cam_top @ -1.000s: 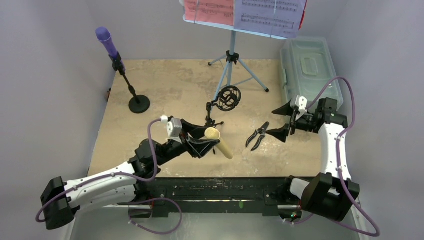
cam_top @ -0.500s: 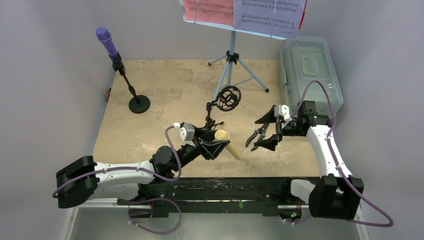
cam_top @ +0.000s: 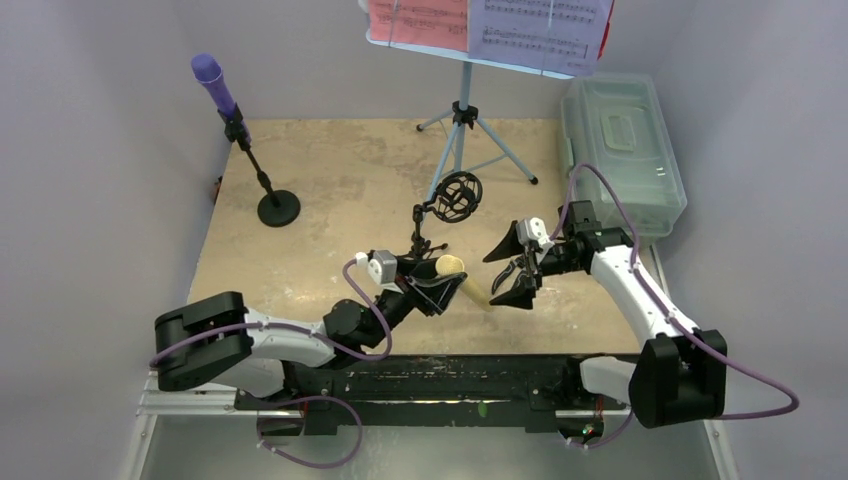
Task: Pack up the instrument practice props
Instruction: Place the microphone at the center of the board.
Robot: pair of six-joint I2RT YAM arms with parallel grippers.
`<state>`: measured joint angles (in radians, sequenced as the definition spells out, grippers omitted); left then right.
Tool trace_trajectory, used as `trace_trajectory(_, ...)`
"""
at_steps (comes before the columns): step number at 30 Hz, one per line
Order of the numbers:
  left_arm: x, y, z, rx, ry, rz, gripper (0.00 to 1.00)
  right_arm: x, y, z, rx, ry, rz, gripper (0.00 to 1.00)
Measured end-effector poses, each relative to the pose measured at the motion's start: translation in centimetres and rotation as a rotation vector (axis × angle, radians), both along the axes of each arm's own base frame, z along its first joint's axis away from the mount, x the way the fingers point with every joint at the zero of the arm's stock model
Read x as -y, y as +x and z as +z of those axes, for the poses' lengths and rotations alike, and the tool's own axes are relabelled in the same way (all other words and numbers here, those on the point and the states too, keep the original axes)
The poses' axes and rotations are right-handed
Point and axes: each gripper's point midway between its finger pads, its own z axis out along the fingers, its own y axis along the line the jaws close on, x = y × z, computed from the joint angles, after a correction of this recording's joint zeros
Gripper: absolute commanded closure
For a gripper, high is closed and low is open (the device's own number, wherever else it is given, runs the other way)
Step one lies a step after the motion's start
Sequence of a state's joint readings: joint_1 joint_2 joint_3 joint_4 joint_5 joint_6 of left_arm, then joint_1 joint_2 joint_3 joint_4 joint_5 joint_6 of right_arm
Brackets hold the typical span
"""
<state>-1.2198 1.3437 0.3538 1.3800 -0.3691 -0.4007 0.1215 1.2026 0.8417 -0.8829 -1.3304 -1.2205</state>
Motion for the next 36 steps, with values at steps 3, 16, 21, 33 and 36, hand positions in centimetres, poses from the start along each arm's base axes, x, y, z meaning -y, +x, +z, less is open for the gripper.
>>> trace_trajectory(3, 0.4, 0.4, -0.5, -0.007, -0.003, 0.013, 1.00, -0.6, -0.1, -0.4, -0.008, -0.011, 0.024, 0.04)
trace_trajectory(16, 2.3, 0.9, -3.2, -0.044, 0.046, 0.023, 1.00, -2.7, -0.5, -2.4, -0.064, -0.078, 0.082, 0.25)
trace_trajectory(21, 2.3, 1.0, -3.2, -0.047, 0.044, 0.031, 1.00, -3.4, -0.7, -3.1, -0.084, -0.098, 0.105, 0.37)
trace_trajectory(33, 2.2, 1.2, -3.1, -0.056, 0.032, 0.043, 0.99, -3.9, -0.8, -4.2, -0.103, -0.135, 0.117, 0.98)
trace_trajectory(36, 2.1, 1.2, -3.0, -0.063, 0.025, 0.046, 0.78, -3.9, -0.7, -4.1, -0.103, -0.138, 0.116, 1.00)
